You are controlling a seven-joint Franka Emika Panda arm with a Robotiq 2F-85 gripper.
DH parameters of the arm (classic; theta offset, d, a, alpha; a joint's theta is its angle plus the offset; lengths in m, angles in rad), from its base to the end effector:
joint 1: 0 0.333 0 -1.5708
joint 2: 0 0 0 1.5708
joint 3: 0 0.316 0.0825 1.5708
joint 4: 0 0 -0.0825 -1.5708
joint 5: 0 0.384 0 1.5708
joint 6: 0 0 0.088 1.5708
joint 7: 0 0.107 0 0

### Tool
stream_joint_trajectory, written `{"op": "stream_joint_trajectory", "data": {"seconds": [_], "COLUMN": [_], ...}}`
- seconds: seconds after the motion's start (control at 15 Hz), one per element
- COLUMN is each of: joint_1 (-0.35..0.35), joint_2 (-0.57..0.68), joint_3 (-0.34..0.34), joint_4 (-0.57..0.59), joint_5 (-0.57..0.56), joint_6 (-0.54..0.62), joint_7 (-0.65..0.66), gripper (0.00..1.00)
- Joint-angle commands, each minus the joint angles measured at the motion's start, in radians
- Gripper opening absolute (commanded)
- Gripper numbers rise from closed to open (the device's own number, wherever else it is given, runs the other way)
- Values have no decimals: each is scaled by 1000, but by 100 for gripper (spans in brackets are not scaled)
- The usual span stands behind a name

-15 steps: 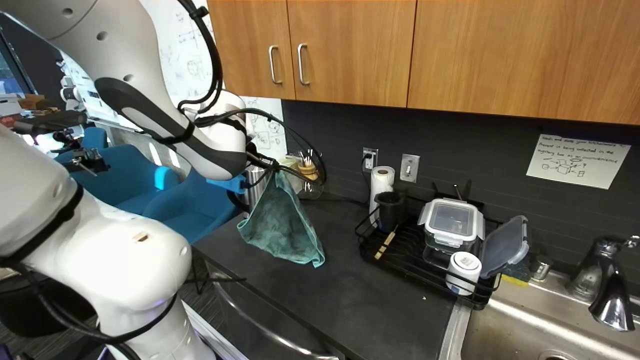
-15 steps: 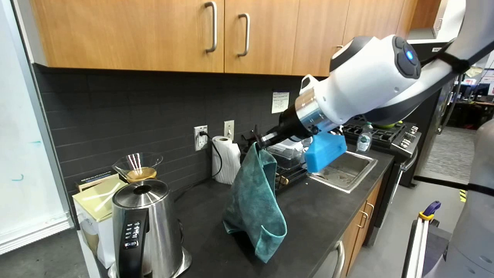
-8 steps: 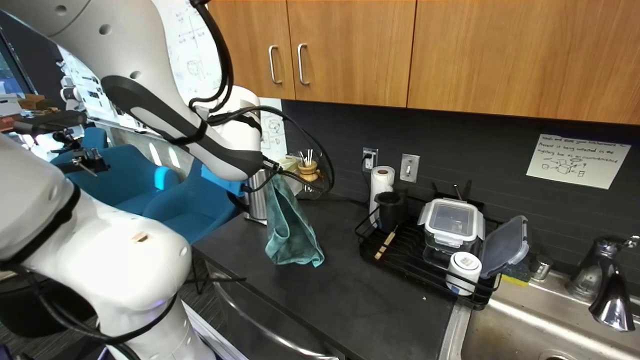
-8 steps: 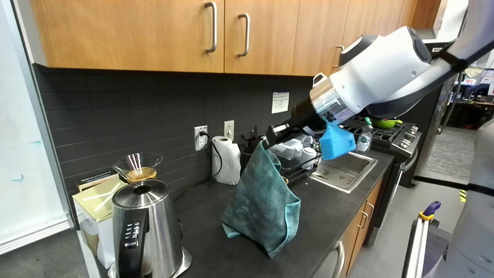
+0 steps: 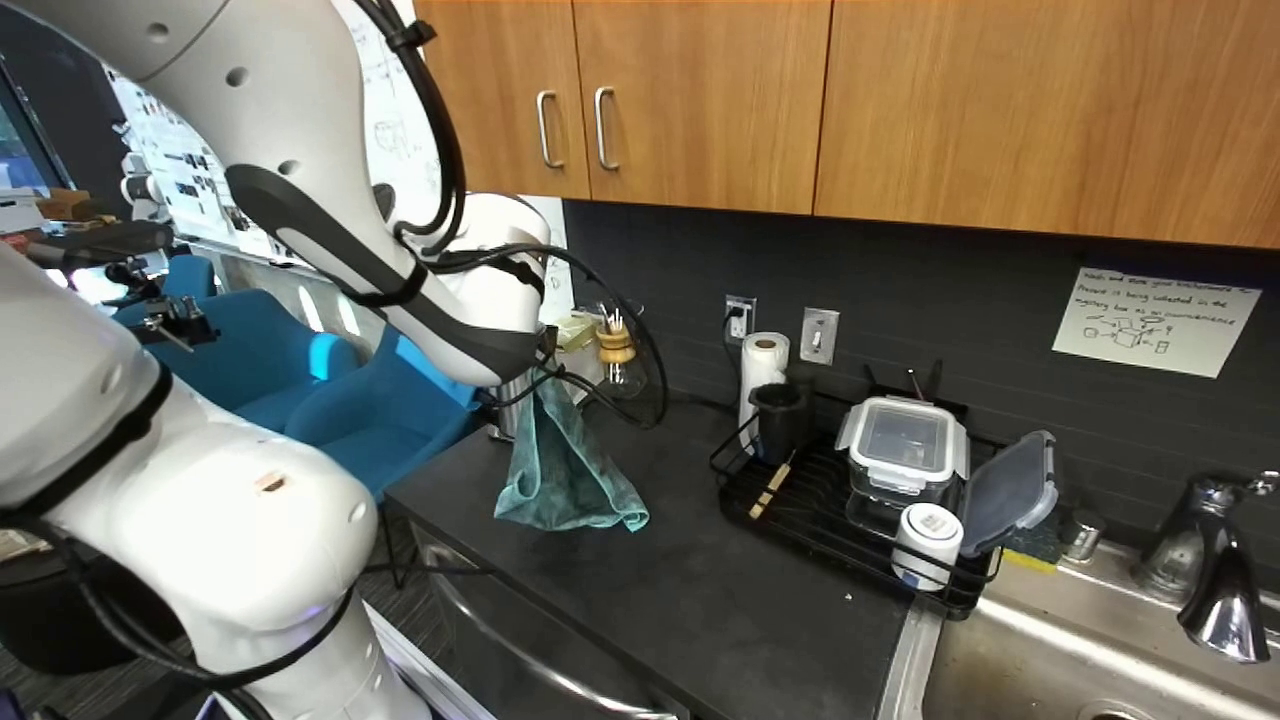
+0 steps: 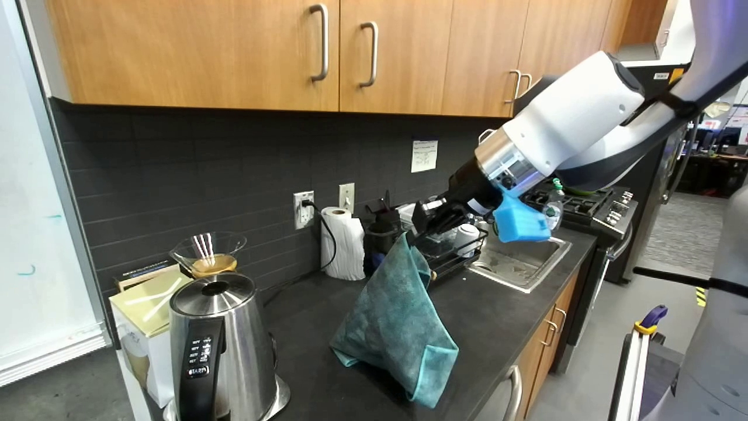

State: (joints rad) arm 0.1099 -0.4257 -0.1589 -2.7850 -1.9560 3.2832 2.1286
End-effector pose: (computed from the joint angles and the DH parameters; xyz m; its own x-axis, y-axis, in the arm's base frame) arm 0.3157 0.0827 0.3519 0.7453 -0.2343 0.6242 -0.0743 -0.9596 -0.2715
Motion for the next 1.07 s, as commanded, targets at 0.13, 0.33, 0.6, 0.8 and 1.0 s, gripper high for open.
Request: {"op": "stream_joint_trajectory", "data": {"seconds": [0.13, 0.33, 0.6, 0.8, 1.0], "joint_1": [-65, -133, -207, -226, -220], "joint_2": [58, 114, 215, 271, 303], "joint_3": [54, 120, 185, 199, 199], "joint_4": [0, -2, -4, -4, -3], "joint_5": [9, 24, 96, 186, 263], "joint_6": [-8, -59, -119, -152, -177], "joint_7": [1, -17, -119, -220, -300], "gripper": [0, 0, 0, 0, 0]}}
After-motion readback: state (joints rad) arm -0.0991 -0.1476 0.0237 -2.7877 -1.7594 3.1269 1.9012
